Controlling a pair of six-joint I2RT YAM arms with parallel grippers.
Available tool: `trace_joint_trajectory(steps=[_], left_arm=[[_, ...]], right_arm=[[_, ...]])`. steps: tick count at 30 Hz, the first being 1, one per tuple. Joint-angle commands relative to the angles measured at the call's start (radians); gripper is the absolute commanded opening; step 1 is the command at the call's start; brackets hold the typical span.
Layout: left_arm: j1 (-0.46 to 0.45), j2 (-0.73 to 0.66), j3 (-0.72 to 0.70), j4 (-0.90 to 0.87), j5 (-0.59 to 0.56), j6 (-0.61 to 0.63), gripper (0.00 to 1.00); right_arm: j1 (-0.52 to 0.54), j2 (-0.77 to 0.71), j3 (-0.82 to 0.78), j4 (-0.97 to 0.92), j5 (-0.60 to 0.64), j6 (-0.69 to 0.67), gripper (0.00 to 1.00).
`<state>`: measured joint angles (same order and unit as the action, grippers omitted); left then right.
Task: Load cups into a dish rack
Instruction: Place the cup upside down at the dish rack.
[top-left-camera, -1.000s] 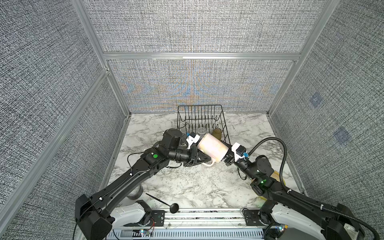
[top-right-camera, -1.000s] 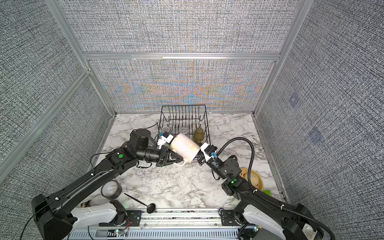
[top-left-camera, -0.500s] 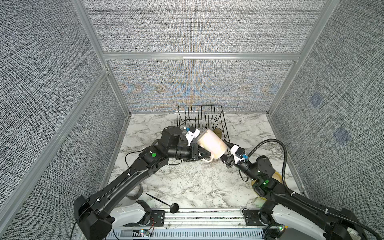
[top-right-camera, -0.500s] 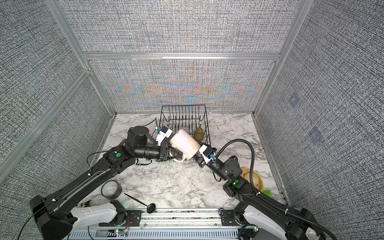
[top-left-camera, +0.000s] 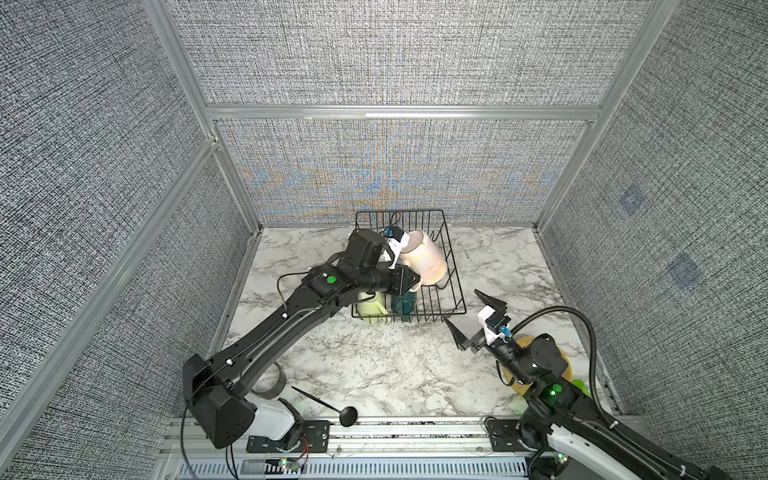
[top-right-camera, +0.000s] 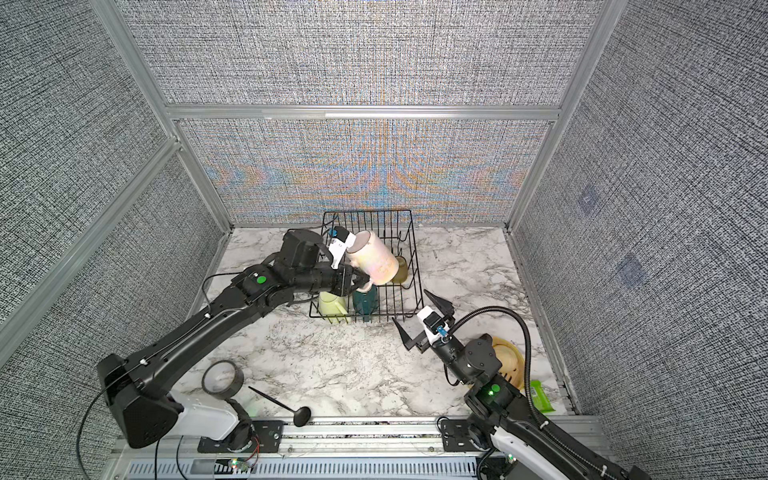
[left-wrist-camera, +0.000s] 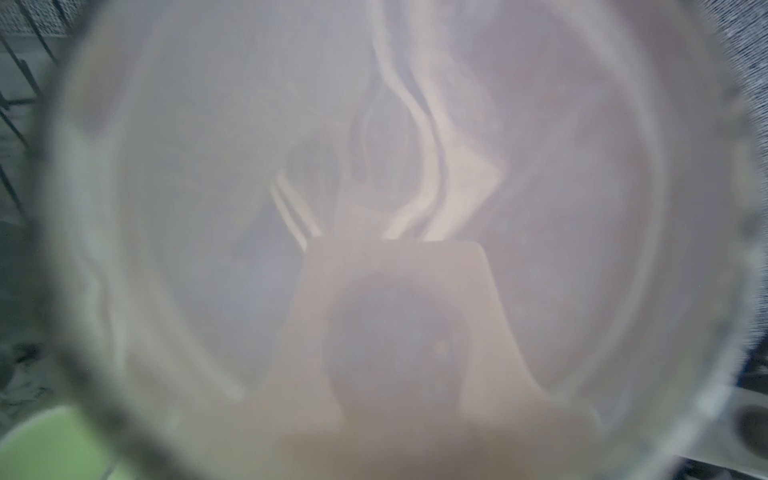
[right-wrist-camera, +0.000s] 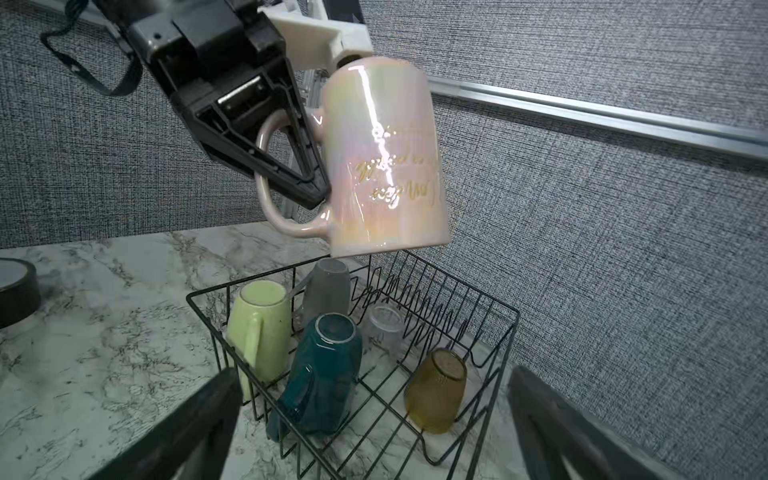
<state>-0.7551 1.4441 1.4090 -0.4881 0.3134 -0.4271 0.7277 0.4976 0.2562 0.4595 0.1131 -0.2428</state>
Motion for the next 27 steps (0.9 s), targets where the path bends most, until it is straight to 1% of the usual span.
trace_joint_trajectory(steps=[1, 2, 3, 5, 7, 9, 10, 12, 14, 15, 17, 19, 23, 27], left_arm=[[-0.001, 0.046, 0.010, 0.107, -0.104, 0.146, 0.00], [-0.003, 0.073, 0.015, 0.116, -0.121, 0.169, 0.00], [-0.003, 0.099, 0.026, 0.120, -0.131, 0.184, 0.00], [-0.007, 0.150, 0.055, 0.123, -0.126, 0.216, 0.00], [-0.016, 0.201, 0.092, 0.113, -0.118, 0.246, 0.00], [-0.025, 0.250, 0.134, 0.097, -0.133, 0.266, 0.00], [-0.030, 0.269, 0.151, 0.088, -0.140, 0.270, 0.00], [-0.042, 0.307, 0.187, 0.069, -0.163, 0.267, 0.00], [-0.056, 0.340, 0.219, 0.050, -0.197, 0.251, 0.00], [-0.063, 0.357, 0.232, 0.043, -0.217, 0.239, 0.00], [-0.073, 0.383, 0.252, 0.029, -0.264, 0.213, 0.00], [-0.076, 0.402, 0.259, 0.025, -0.286, 0.203, 0.00], [-0.091, 0.456, 0.266, 0.055, -0.269, 0.182, 0.00], [-0.107, 0.526, 0.323, 0.008, -0.261, 0.188, 0.00]], right_arm=[[-0.005, -0.009, -0.020, -0.097, 0.234, 0.093, 0.99], [-0.011, -0.002, -0.030, -0.109, 0.289, 0.126, 0.99], [-0.019, 0.004, -0.037, -0.128, 0.315, 0.155, 0.99], [-0.032, 0.013, -0.054, -0.155, 0.331, 0.217, 0.99], [-0.048, 0.018, -0.092, -0.129, 0.381, 0.292, 0.99], [-0.076, 0.022, -0.123, -0.120, 0.458, 0.380, 0.99], [-0.091, 0.024, -0.126, -0.143, 0.489, 0.421, 0.99], [-0.131, 0.032, -0.099, -0.272, 0.523, 0.509, 0.99], [-0.178, 0.054, -0.080, -0.356, 0.524, 0.594, 0.99], [-0.200, 0.067, -0.079, -0.371, 0.506, 0.618, 0.99], [-0.233, 0.083, -0.079, -0.382, 0.463, 0.639, 0.99], [-0.246, 0.095, -0.089, -0.373, 0.445, 0.649, 0.99], [-0.272, 0.115, -0.128, -0.297, 0.430, 0.667, 0.99], [-0.295, 0.119, -0.134, -0.302, 0.409, 0.689, 0.99]])
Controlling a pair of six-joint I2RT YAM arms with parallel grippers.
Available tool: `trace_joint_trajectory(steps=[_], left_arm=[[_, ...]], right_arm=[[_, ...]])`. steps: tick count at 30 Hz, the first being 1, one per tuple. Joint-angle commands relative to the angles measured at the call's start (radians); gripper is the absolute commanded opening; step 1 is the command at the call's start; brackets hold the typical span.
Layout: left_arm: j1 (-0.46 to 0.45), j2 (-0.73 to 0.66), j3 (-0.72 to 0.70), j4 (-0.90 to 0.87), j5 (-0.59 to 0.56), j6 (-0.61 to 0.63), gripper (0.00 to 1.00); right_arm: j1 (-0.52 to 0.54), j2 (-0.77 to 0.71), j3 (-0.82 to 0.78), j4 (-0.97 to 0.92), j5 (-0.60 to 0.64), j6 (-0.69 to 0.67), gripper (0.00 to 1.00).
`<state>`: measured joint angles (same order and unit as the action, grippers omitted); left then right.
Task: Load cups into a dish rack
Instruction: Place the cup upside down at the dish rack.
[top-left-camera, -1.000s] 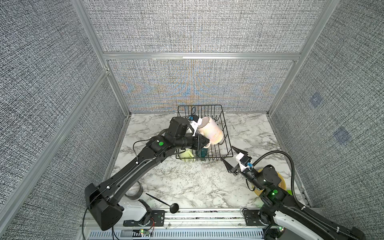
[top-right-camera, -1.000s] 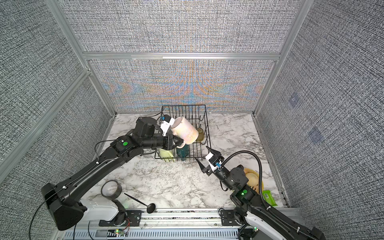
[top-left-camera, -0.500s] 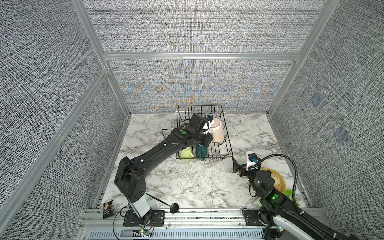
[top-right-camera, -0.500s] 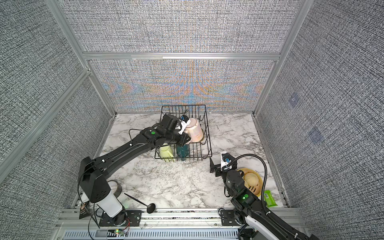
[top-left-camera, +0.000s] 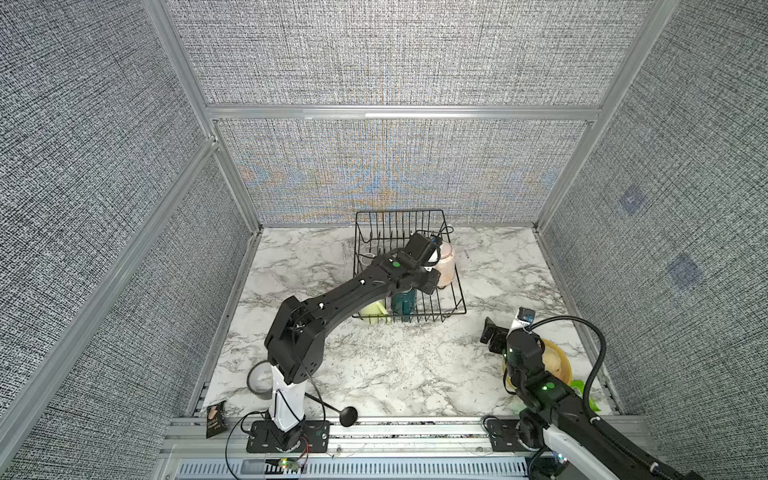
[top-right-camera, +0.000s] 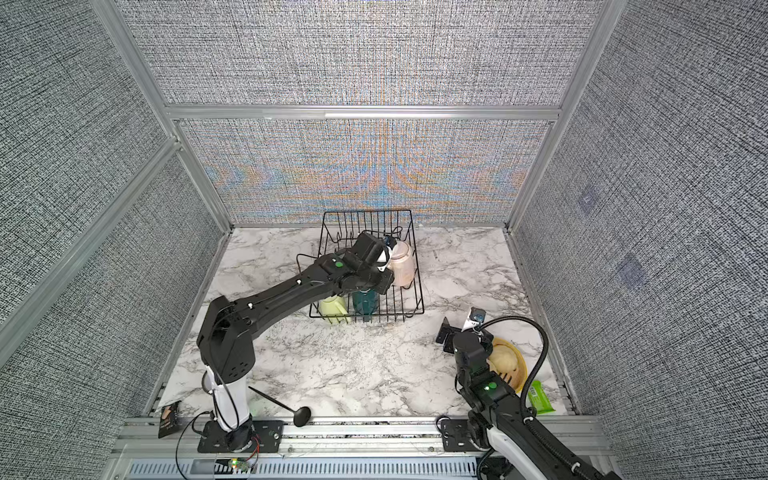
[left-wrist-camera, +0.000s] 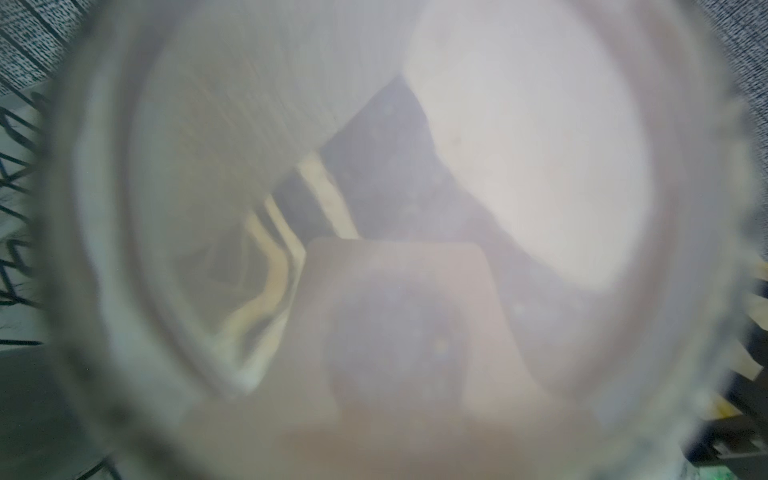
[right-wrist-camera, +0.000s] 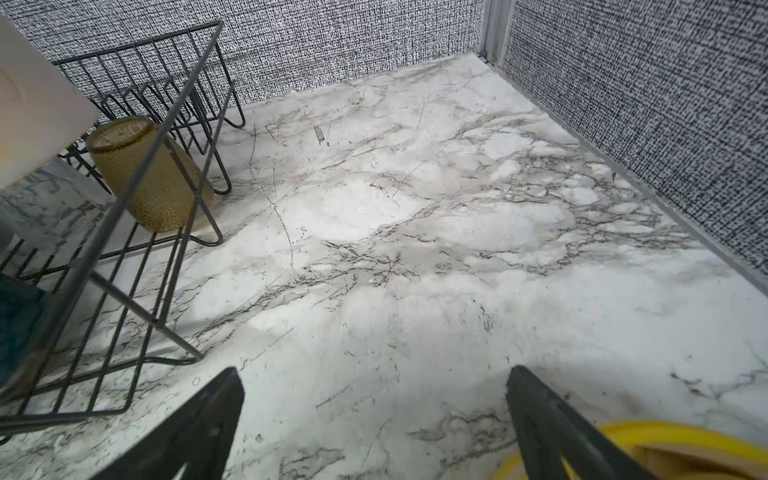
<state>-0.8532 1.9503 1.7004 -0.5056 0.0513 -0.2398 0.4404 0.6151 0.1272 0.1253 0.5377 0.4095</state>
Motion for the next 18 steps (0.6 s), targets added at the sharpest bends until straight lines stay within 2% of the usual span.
trace_joint_trajectory(steps=[1, 10, 14, 18], left_arm=[[-0.010, 0.029, 0.036, 0.021, 0.000, -0.006, 0.00], [-0.013, 0.041, -0.012, -0.024, -0.072, -0.068, 0.00], [-0.014, -0.017, -0.066, -0.009, -0.063, -0.084, 0.00], [-0.016, 0.004, -0.072, -0.011, -0.046, -0.088, 0.00]], right_arm=[[-0.013, 0.003, -0.007, 0.033, -0.019, 0.042, 0.99], [-0.053, -0.069, -0.041, 0.008, -0.087, 0.056, 0.99], [-0.067, -0.094, -0.051, 0.000, -0.107, 0.061, 0.99], [-0.078, -0.077, -0.060, 0.025, -0.126, 0.064, 0.99]])
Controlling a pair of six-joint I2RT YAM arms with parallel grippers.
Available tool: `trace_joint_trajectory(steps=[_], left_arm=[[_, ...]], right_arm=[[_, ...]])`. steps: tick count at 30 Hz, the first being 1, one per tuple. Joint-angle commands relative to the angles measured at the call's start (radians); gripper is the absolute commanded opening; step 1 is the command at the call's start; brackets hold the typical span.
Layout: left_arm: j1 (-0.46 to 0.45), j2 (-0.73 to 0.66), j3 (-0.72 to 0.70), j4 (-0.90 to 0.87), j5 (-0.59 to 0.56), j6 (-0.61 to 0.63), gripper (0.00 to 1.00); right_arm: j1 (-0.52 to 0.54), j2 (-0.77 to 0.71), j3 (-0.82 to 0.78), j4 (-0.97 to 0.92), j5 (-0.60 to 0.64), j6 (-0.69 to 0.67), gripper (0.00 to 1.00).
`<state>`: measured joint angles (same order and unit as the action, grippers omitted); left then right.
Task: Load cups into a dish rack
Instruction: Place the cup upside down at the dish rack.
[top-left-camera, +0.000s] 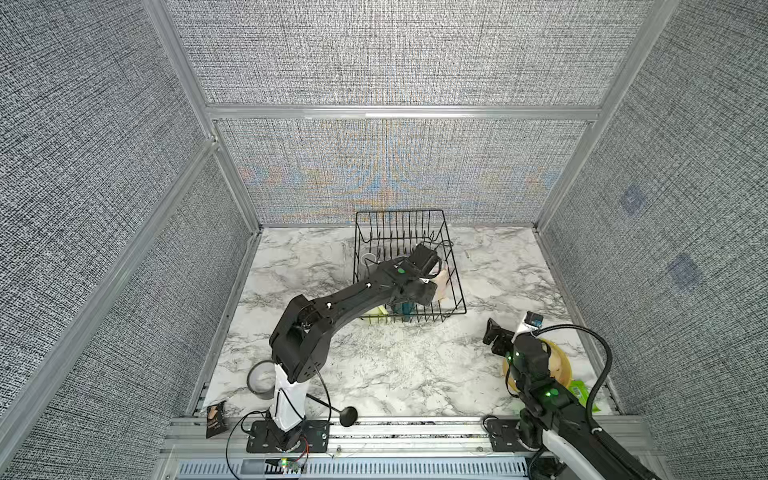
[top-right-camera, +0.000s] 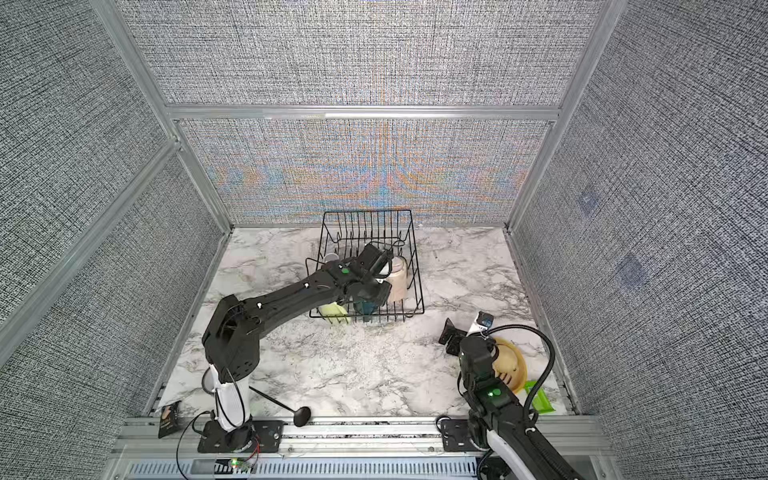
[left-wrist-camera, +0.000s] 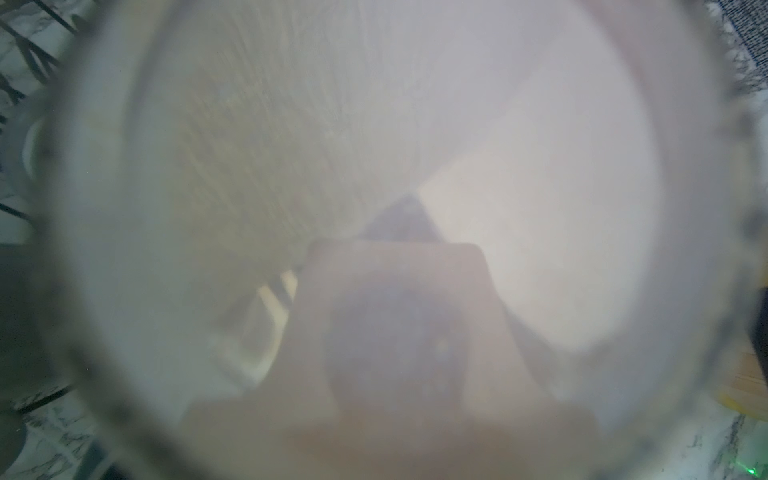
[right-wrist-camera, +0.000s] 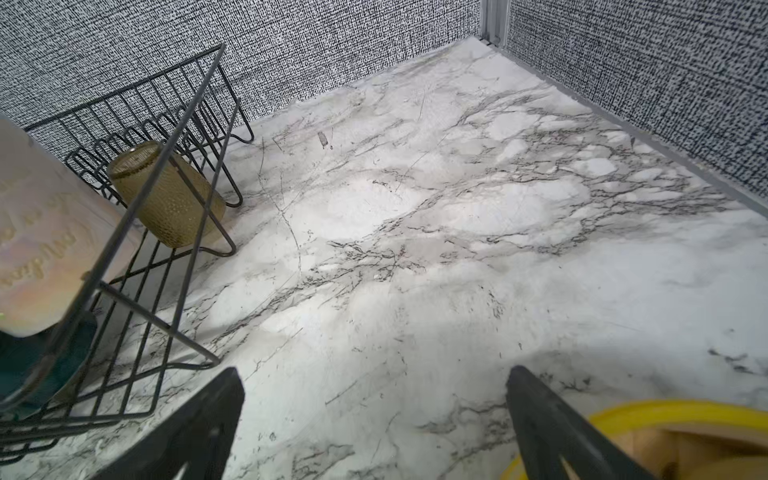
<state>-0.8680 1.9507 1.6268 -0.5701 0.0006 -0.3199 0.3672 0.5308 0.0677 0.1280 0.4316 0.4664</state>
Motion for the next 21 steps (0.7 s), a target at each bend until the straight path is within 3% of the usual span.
trace_joint_trajectory(steps=[1, 10, 21], left_arm=[[-0.003, 0.013, 0.006, 0.054, 0.016, -0.008, 0.00], [-0.003, 0.103, 0.079, 0.034, 0.023, -0.001, 0.01], [-0.005, 0.161, 0.101, 0.012, -0.031, 0.017, 0.15]], right_arm=[[-0.007, 0.012, 0.008, 0.010, -0.023, 0.008, 0.99], [-0.016, 0.026, 0.024, -0.016, -0.040, 0.013, 0.99], [-0.029, 0.022, -0.001, 0.021, -0.062, 0.017, 0.99]])
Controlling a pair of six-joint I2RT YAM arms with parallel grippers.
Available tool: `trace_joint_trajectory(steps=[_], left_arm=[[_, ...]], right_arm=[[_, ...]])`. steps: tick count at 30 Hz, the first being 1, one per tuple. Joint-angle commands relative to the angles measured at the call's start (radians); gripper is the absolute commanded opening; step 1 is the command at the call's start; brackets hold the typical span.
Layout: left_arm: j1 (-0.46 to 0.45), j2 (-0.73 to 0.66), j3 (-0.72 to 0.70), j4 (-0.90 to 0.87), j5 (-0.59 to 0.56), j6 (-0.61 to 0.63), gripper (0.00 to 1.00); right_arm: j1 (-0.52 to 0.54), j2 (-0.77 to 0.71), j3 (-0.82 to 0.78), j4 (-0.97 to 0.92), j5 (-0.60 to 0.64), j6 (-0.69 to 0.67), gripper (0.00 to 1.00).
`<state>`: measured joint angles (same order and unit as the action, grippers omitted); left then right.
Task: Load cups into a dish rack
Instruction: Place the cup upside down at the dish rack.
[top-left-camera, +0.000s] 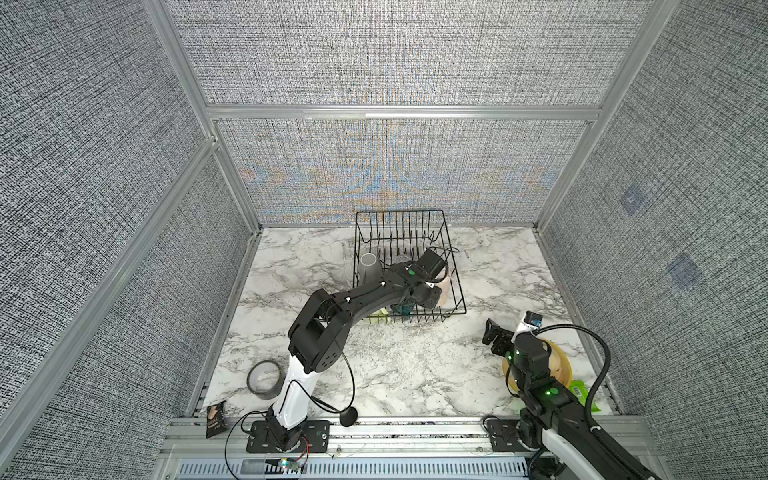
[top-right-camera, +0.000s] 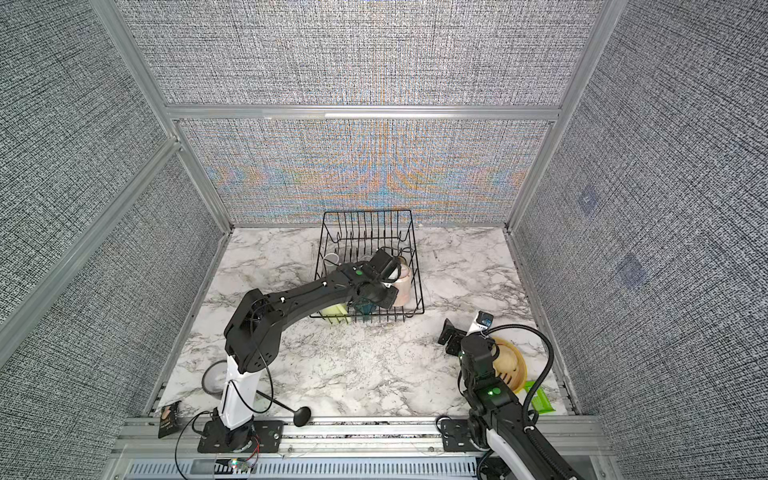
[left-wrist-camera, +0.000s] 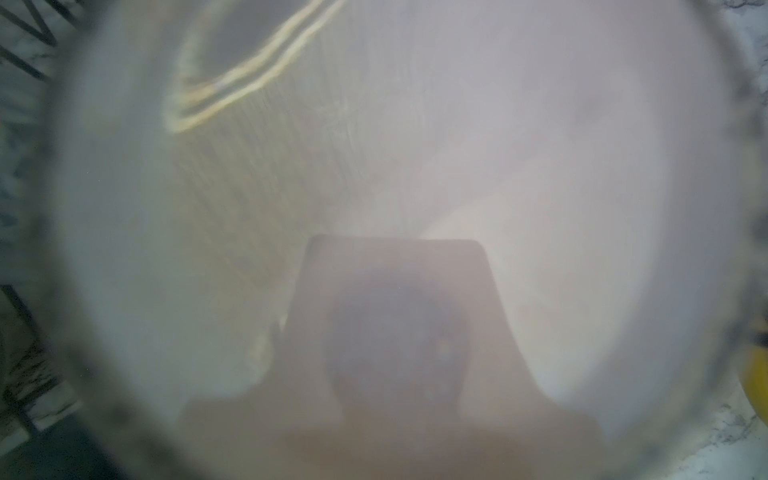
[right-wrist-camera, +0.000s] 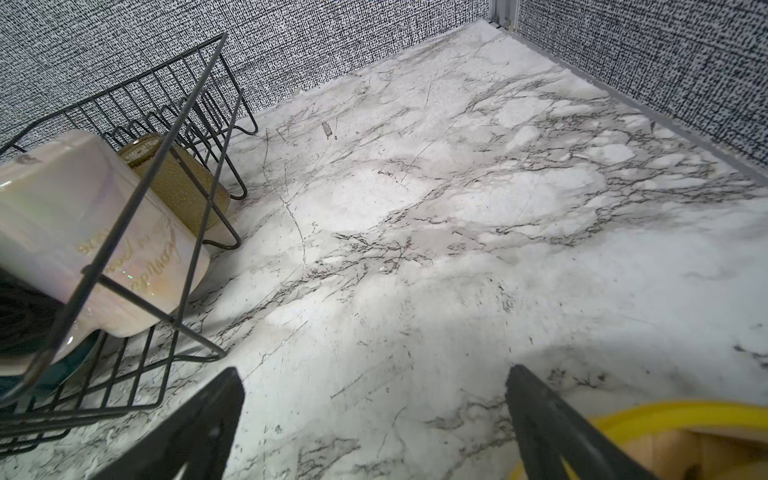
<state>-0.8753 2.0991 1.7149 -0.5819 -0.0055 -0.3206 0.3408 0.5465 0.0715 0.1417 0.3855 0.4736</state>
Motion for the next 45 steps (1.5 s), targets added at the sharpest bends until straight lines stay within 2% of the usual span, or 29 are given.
trace_joint_trajectory(steps=[1, 4, 9, 21, 27, 34, 39, 42, 44, 45], left_arm=[[0.002, 0.014, 0.017, 0.024, -0.026, 0.015, 0.18], [0.002, 0.015, 0.012, 0.036, -0.013, 0.014, 0.28], [0.002, -0.002, 0.013, 0.020, -0.016, 0.005, 0.37], [-0.013, -0.109, -0.030, 0.006, -0.012, -0.024, 0.38], [-0.019, -0.221, -0.066, -0.007, -0.027, -0.033, 0.38], [-0.021, -0.381, -0.127, -0.051, -0.113, -0.038, 0.41], [-0.018, -0.526, -0.205, -0.104, -0.320, -0.053, 0.56], [-0.001, -0.636, -0.328, -0.052, -0.431, -0.037, 0.70], [0.034, -0.703, -0.431, 0.011, -0.463, -0.051, 0.76], [0.059, -0.733, -0.487, 0.046, -0.476, -0.067, 0.85]], right_arm=[[-0.005, 0.010, 0.004, -0.005, -0.019, 0.007, 0.99], [-0.006, 0.019, 0.009, -0.010, -0.022, 0.008, 0.99], [-0.011, 0.041, 0.017, -0.001, -0.042, 0.002, 0.99], [-0.015, 0.052, 0.040, 0.022, -0.056, -0.034, 0.99], [-0.016, 0.097, 0.069, 0.029, -0.085, -0.057, 0.99], [-0.016, 0.151, 0.132, 0.063, -0.072, -0.098, 0.99], [-0.016, 0.274, 0.178, 0.130, -0.039, -0.112, 0.99], [-0.016, 0.337, 0.219, 0.137, -0.003, -0.112, 0.99], [-0.016, 0.366, 0.240, 0.145, 0.028, -0.111, 0.99], [-0.016, 0.375, 0.250, 0.150, 0.040, -0.119, 0.99]])
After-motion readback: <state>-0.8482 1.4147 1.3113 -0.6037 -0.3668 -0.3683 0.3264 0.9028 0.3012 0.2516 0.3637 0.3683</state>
